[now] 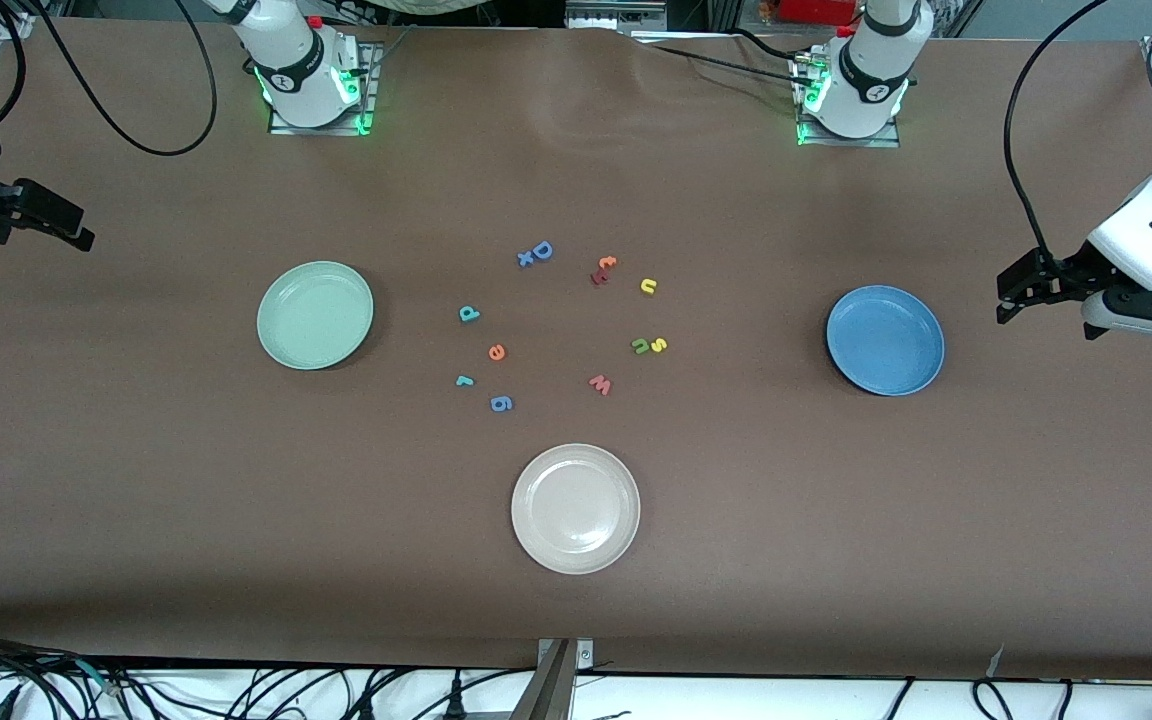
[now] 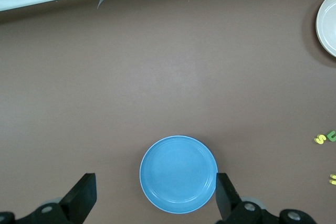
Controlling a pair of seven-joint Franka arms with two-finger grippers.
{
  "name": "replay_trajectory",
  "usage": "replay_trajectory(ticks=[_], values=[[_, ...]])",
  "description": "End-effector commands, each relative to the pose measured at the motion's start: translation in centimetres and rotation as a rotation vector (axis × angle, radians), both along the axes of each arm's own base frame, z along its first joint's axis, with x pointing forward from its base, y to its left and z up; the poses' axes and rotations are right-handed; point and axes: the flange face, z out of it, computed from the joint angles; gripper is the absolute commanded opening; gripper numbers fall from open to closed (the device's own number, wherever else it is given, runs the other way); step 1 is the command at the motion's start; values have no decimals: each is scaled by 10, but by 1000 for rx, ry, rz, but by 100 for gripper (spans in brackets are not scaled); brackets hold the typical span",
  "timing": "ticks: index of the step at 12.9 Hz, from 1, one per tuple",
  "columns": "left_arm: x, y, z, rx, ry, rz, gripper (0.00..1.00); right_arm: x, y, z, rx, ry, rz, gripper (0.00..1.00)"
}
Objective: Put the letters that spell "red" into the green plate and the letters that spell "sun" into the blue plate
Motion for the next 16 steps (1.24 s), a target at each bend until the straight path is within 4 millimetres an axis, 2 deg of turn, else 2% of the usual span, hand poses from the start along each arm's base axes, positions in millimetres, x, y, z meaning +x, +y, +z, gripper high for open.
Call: replay_trajectory(ticks=[1, 16], values=[[3, 0, 7, -16, 4, 1, 100, -3, 2, 1, -11, -7, -4, 100], [2, 2, 5, -15, 22, -2, 100, -3, 2, 1, -11, -6, -4, 100]])
